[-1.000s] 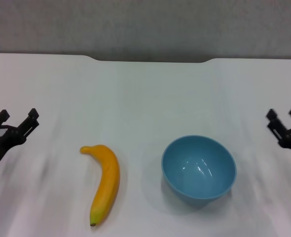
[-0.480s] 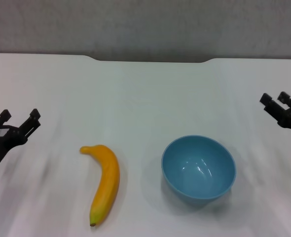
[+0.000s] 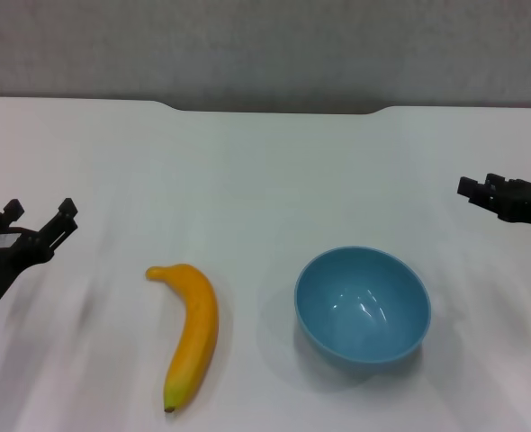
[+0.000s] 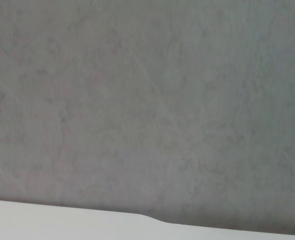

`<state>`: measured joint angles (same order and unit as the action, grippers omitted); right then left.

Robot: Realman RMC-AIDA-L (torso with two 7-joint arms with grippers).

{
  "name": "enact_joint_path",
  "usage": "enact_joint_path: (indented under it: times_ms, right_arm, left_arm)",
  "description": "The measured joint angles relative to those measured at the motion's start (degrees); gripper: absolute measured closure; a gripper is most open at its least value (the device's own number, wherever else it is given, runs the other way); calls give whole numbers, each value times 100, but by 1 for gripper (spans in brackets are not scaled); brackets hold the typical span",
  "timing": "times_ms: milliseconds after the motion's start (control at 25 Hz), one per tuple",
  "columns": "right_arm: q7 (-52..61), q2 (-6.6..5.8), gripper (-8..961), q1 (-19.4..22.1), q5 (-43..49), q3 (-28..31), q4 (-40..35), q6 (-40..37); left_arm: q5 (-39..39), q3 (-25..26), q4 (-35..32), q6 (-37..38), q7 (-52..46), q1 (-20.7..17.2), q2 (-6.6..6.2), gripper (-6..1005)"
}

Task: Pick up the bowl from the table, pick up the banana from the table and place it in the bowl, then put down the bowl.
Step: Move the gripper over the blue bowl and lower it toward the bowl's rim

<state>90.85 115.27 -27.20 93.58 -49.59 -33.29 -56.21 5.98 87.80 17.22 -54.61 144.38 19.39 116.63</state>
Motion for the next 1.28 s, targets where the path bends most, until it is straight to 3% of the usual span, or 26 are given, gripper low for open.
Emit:
enact_joint_path:
  times_ms: [360,480,920,1120,1280]
  right_arm:
    - [3164,-18,399,-47,2566,-670,-1972,-164]
    - [3992,-20,401,-175,3244,-985,-2261,-283]
    - [5645,-27,409,-1427,5245,-1683,-2092,-1326]
    - [5732,-55,412,-1958,5396,-1723,-1498,-1562]
    - [5716,-66,415,-2124,5395,-1712,-1291,-1525]
  left_arm:
    - [0,0,0,51,3,12,0,112]
    - [0,0,0,51,3,19,0,112]
    - [14,-6,0,49,3,74,9,112]
    - [17,-8,0,51,3,86,9,113]
    - [17,-9,0,56,3,125,6,113]
